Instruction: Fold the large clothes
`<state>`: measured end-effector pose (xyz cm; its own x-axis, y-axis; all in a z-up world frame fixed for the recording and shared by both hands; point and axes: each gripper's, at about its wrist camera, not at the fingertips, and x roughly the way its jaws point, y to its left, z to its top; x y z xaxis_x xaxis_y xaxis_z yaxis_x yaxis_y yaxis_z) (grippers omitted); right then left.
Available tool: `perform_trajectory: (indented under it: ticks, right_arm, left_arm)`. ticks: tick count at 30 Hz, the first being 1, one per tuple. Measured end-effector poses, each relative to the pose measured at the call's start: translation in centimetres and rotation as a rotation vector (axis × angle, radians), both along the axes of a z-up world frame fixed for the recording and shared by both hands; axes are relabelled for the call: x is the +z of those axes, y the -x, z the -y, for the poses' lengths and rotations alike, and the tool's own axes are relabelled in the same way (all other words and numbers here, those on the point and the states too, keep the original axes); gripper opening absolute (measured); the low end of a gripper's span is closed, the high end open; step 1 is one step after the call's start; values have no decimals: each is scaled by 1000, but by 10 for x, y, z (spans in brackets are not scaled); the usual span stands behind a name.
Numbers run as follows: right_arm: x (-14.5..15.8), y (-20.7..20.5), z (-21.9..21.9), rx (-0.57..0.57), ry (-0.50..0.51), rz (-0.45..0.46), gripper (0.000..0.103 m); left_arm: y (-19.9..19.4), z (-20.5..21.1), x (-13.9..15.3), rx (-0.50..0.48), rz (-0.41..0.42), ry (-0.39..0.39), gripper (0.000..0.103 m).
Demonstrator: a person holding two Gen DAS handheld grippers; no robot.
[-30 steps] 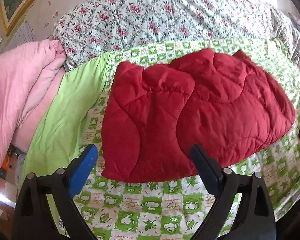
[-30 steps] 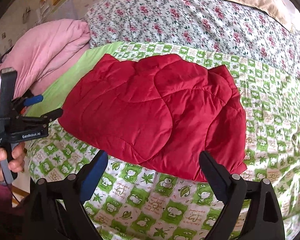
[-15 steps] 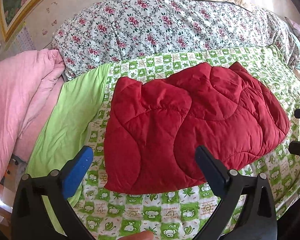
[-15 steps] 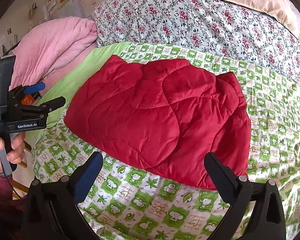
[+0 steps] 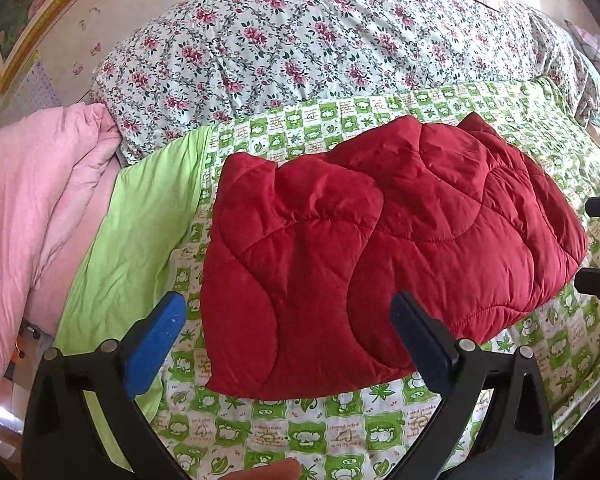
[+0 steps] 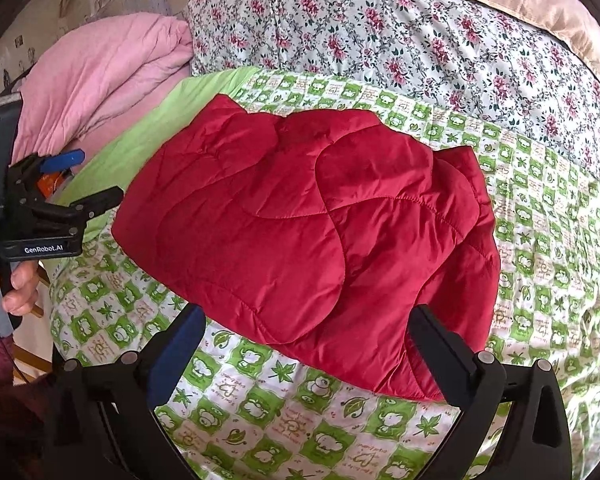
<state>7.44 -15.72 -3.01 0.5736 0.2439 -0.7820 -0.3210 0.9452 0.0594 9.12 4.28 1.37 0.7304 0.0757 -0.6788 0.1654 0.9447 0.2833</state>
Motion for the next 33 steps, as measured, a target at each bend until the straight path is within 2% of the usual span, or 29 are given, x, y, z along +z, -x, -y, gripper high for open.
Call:
perform_trajectory:
  ticks: [33]
  right_arm:
    - [12,-18,1,23,4,9,102]
  left_arm:
    - [-10,9,11,-56,0,11,102]
